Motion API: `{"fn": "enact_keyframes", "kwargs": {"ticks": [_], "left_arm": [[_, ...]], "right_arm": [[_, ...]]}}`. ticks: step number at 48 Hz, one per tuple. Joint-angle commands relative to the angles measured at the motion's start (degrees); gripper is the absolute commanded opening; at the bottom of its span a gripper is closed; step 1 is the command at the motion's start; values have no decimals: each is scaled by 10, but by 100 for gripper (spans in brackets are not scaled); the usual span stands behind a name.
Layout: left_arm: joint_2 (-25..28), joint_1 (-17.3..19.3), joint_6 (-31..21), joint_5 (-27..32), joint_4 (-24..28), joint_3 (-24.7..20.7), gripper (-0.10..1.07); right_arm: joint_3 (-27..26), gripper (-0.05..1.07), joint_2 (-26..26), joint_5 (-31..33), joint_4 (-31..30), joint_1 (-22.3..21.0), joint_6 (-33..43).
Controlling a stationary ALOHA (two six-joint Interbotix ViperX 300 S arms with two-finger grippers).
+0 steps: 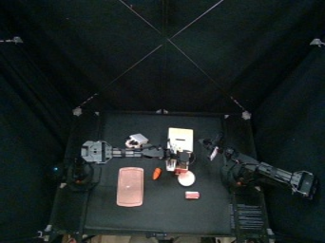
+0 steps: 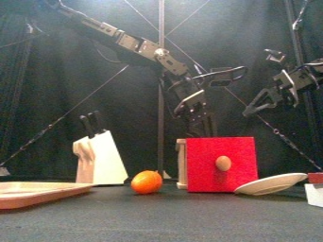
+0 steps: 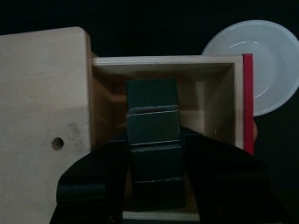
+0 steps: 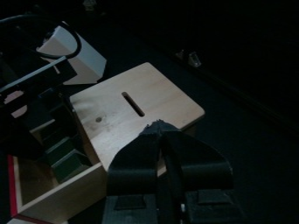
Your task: Put sushi roll in drawer
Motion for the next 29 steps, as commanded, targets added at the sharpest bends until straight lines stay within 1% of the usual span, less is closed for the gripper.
{"fn": "enact_keyframes", "kwargs": {"ticks": [1,9,23,29], "left_arm": [[-11,4,1,-5,0,-19,73],[-11,4,1,-6,-2,-19,74],[-11,4,1,-7,-4,-20,84],[-11,4,1,-7,-4,-20,86]], "right_arm": [[-5,1,2,-3,1,-2,1],[-5,2,1,-3,1,-2,1],[-5,2,2,-3,1,-2,1],[-5,2,2,-2,1,-2,1]]}}
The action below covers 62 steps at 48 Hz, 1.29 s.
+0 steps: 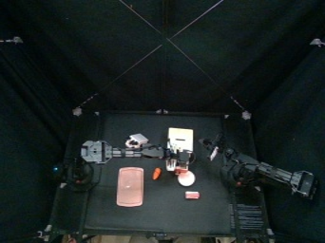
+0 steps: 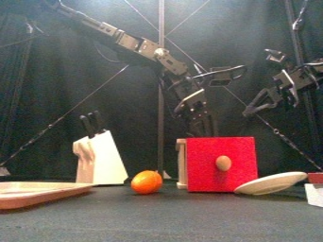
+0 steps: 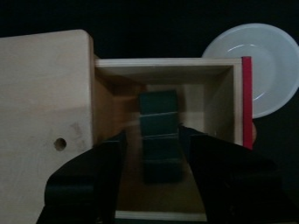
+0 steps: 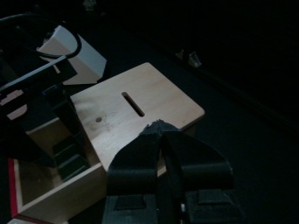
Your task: Put sushi roll in drawer
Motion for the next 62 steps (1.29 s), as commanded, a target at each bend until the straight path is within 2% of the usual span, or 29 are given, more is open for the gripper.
{"fn": "enact_keyframes", "kwargs": {"ticks": [1,32,62], "left_arm": [[-11,2,0,-4,1,-20,86],[-19,-1,-1,-16,1,-20,86],[-64,-8,-5,-33,-18,-21,85]], "right_arm": [[-5,1,2,-3,1,-2,1],[-5,1,3,-3,1,-2,1],[-5,1,3,-2,0,-2,1]]}}
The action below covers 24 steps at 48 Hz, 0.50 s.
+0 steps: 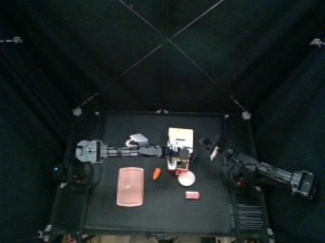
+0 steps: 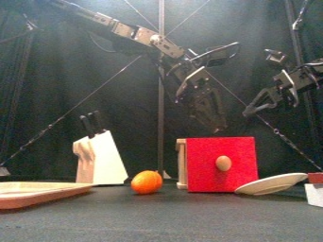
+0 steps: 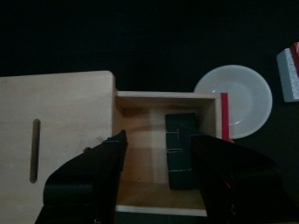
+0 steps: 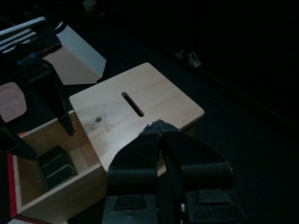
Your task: Put sushi roll in drawer
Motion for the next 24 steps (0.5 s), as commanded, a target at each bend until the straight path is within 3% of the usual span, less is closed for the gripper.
{"fn": "enact_keyframes", "kwargs": {"ticks": [1,24], "left_arm": [[-24,-5,-1,-4,-1,-20,85],[-39,-29,-2,-4,-5,-20,85]], "right_arm": [[-5,1,3,-3,1,-1,1],[-6,2,2,-2,2,-1,2]]}}
